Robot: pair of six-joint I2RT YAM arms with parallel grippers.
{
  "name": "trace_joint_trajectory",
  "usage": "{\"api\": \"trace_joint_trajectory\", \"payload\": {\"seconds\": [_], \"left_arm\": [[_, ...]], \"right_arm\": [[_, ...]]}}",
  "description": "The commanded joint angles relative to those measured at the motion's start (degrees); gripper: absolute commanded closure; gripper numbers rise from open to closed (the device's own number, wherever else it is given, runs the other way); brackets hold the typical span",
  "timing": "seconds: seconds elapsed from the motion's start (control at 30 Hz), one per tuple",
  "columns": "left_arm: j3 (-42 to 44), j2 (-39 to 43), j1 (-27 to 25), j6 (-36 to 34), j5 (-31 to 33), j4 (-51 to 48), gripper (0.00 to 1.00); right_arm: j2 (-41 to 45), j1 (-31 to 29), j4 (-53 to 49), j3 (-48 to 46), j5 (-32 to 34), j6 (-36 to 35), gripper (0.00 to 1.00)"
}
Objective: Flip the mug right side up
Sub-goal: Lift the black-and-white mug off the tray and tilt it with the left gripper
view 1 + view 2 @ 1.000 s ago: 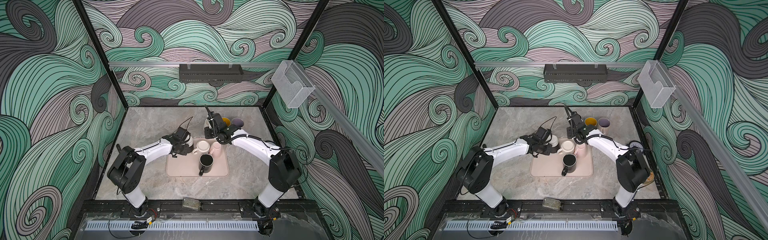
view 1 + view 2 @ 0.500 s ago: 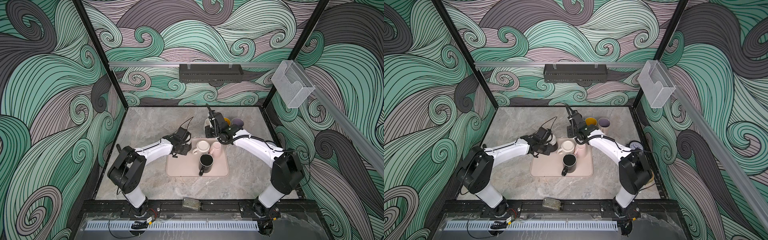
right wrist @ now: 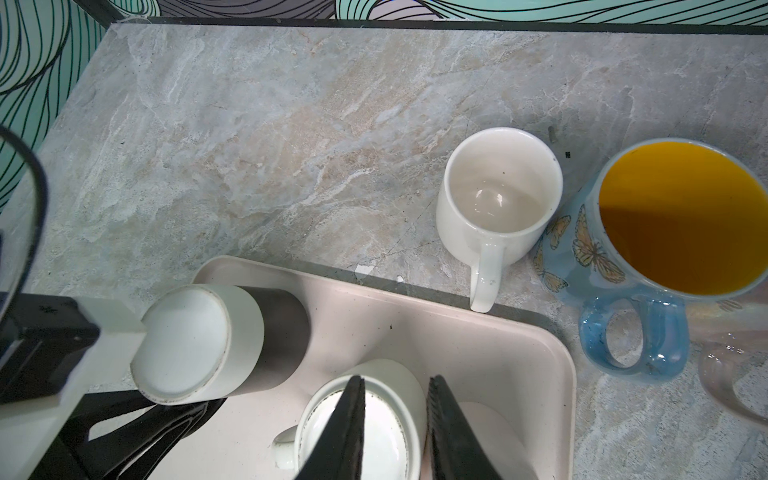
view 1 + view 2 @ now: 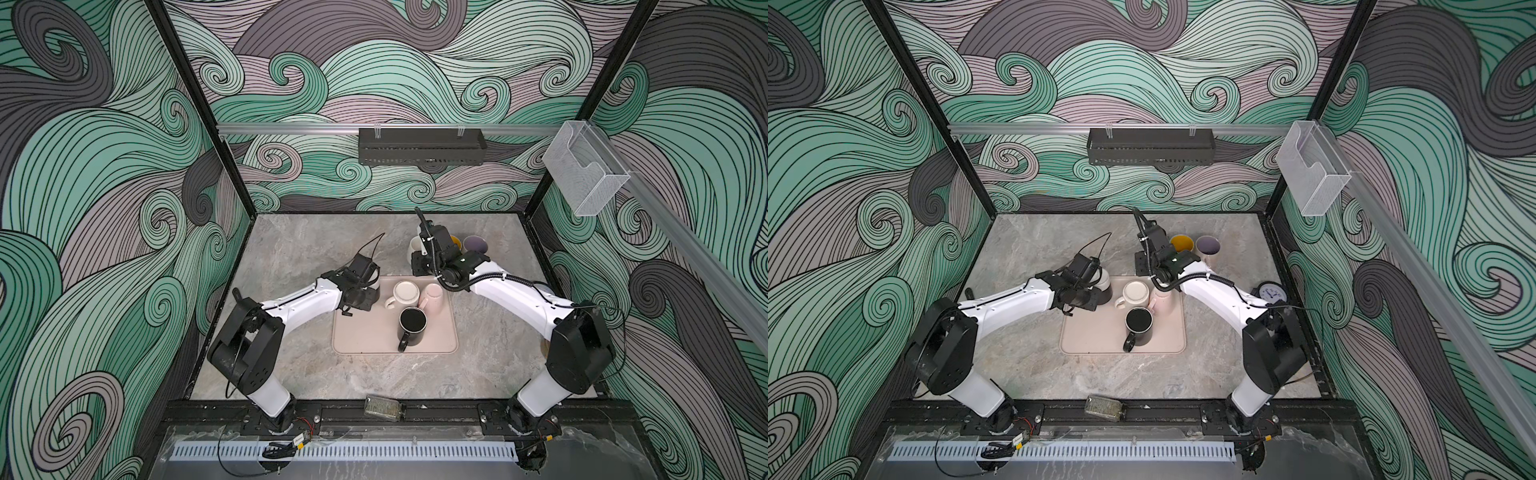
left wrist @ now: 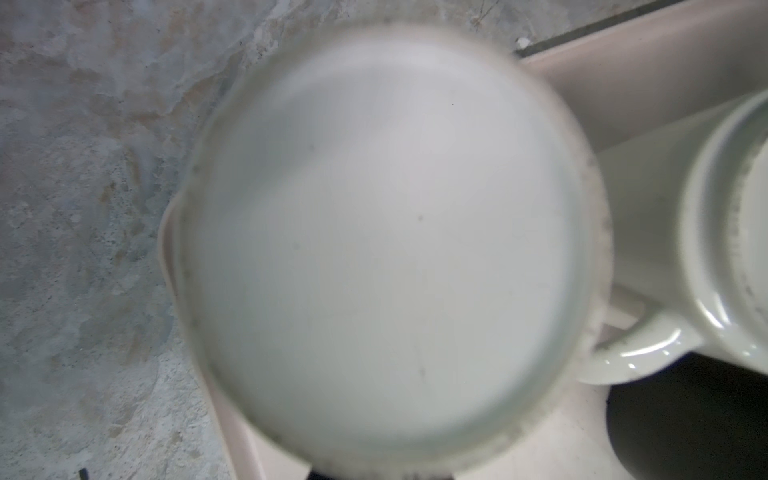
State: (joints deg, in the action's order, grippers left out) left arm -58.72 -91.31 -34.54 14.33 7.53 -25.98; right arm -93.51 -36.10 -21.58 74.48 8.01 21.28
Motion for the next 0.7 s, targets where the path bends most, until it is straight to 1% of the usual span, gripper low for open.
{"api": "trace_joint_trajectory", "payload": {"seconds": [0.0,0.27,0.3,0.33,0.5,0.67], "left_arm": [[-0.7,4.4,-0.3,-0.9,1.6,1.3,1.00],[-1.3,9.4,-0.3,0.3,1.9,1.2,1.00],[-1.3,12.1,-0.3,0.5,1.5,1.6,1.00],[-1.3,13.1,-0.2,0.7,1.0,2.0,1.00],[-1.5,19.1,0.7,2.8,-5.3,7.2,1.00],[0.4,23.8,3.4,8.3,-14.9,17.5,1.00]], "right_arm": [[2.4,0.1,2.5,-1.0,-1.5,0.8,0.72],[4.1,0.2,4.5,-2.2,-5.0,2.0,0.75],[4.6,0.2,5.4,-2.6,-6.0,2.3,0.75],[4.9,0.3,6.2,-2.9,-7.0,2.5,0.75],[6.8,2.0,10.7,-5.7,-12.8,5.2,0.74],[8.9,6.5,20.9,-11.6,-23.7,13.7,0.75]]}}
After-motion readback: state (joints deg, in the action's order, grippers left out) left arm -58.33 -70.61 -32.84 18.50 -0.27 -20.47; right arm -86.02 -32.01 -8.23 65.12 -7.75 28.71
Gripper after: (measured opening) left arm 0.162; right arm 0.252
